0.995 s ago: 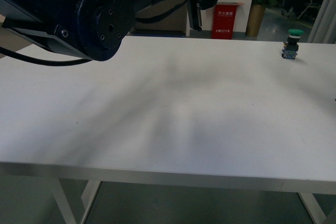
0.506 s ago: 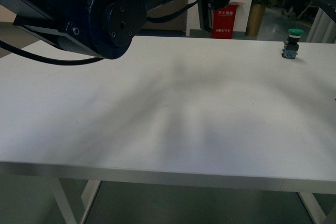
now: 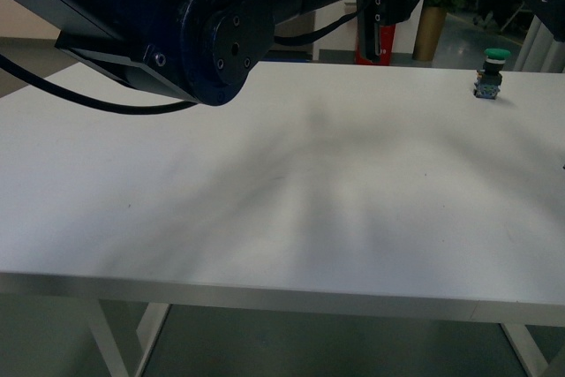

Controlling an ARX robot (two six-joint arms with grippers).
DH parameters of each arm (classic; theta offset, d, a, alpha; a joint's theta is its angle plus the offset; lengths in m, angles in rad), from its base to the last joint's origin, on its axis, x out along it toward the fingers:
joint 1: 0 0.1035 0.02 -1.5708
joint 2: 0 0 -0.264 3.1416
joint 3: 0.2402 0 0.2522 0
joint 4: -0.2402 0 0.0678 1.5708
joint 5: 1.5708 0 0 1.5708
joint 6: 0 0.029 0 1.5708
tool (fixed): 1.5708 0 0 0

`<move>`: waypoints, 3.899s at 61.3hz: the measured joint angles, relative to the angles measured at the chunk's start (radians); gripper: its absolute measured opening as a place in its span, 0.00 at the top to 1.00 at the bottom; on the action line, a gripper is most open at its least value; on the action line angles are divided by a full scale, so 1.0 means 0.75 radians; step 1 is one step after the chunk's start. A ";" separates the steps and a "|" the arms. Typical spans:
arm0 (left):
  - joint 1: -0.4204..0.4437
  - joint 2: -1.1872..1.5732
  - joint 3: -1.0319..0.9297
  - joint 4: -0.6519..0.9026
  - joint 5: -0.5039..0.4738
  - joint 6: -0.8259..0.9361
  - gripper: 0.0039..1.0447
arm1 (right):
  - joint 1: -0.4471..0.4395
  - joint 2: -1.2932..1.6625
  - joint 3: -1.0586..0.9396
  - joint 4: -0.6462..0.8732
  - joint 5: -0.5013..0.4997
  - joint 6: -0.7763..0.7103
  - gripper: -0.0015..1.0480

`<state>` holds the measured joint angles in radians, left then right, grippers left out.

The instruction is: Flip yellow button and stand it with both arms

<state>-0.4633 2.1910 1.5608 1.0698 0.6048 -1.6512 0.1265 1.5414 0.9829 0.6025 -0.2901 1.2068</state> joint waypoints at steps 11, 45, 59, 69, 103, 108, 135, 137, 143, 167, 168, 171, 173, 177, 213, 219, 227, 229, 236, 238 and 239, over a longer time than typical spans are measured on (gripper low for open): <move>0.000 0.003 0.013 -0.007 0.005 0.002 0.65 | 0.007 0.008 0.000 0.007 0.009 -0.009 0.55; 0.102 -0.143 -0.149 -0.287 0.067 0.331 0.17 | -0.064 0.015 -0.046 0.014 -0.003 -0.043 0.66; 0.316 -0.577 -0.388 -1.085 -0.254 1.297 0.05 | -0.111 0.013 -0.099 0.031 -0.032 -0.058 0.66; 0.454 -0.841 -0.681 -1.288 -0.541 2.095 0.05 | -0.132 0.003 -0.110 0.046 -0.046 -0.068 0.66; 0.757 -1.642 -1.466 -0.764 -0.661 2.367 0.37 | -0.124 -0.005 -0.121 0.058 -0.049 -0.084 0.66; 0.757 -1.720 -1.578 -0.717 -0.667 2.282 0.50 | -0.123 -0.007 -0.121 0.058 -0.050 -0.089 0.66; 0.618 -1.994 -1.879 -0.706 -0.803 2.203 0.96 | -0.127 -0.059 -0.121 0.022 -0.062 -0.119 0.67; 0.618 -2.012 -1.892 -0.714 -0.804 2.203 0.96 | -0.128 -0.065 -0.121 0.014 -0.062 -0.125 0.67; 0.618 -2.076 -1.928 -0.740 -0.805 2.203 0.96 | -0.133 -0.076 -0.121 -0.002 -0.061 -0.138 0.67; 0.618 -2.326 -2.021 -0.897 -0.805 2.199 0.96 | -0.133 -0.083 -0.122 -0.027 -0.059 -0.174 0.67; 0.618 -2.338 -2.023 -0.905 -0.805 2.199 0.96 | -0.133 -0.084 -0.122 -0.027 -0.059 -0.174 0.67; 0.618 -2.366 -2.030 -0.926 -0.805 2.199 0.96 | -0.132 -0.086 -0.124 -0.027 -0.059 -0.176 0.67; 0.618 -2.372 -2.045 -0.914 -0.805 2.199 0.96 | -0.131 -0.086 -0.125 -0.027 -0.059 -0.179 0.67; 0.618 -2.391 -2.049 -0.904 -0.808 2.199 0.96 | -0.130 -0.086 -0.126 -0.028 -0.060 -0.183 0.67; 0.618 -2.657 -2.049 -1.158 -0.807 2.198 0.96 | -0.111 -0.091 -0.126 -0.048 -0.050 -0.200 0.67; 0.618 -2.692 -2.049 -1.193 -0.807 2.198 0.96 | -0.112 -0.094 -0.126 -0.050 -0.049 -0.203 0.67; 0.617 -2.903 -2.048 -1.419 -0.807 2.198 0.96 | -0.111 -0.096 -0.126 -0.058 -0.047 -0.204 0.67; 0.617 -2.915 -2.048 -1.419 -0.806 2.198 0.96 | -0.111 -0.096 -0.126 -0.061 -0.045 -0.204 0.67; 0.617 -2.914 -2.048 -1.426 -0.806 2.198 0.96 | -0.110 -0.106 -0.126 -0.063 -0.045 -0.205 0.67; 0.617 -2.916 -2.048 -1.426 -0.806 2.198 0.96 | -0.108 -0.108 -0.126 -0.070 -0.034 -0.216 0.67; 0.617 -2.917 -2.048 -1.426 -0.806 2.198 0.96 | -0.106 -0.110 -0.126 -0.076 -0.028 -0.224 0.67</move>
<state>-0.0002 0.0032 0.0246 0.0006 0.0002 -0.0025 0.0467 1.4586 0.8883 0.5457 -0.3115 1.0386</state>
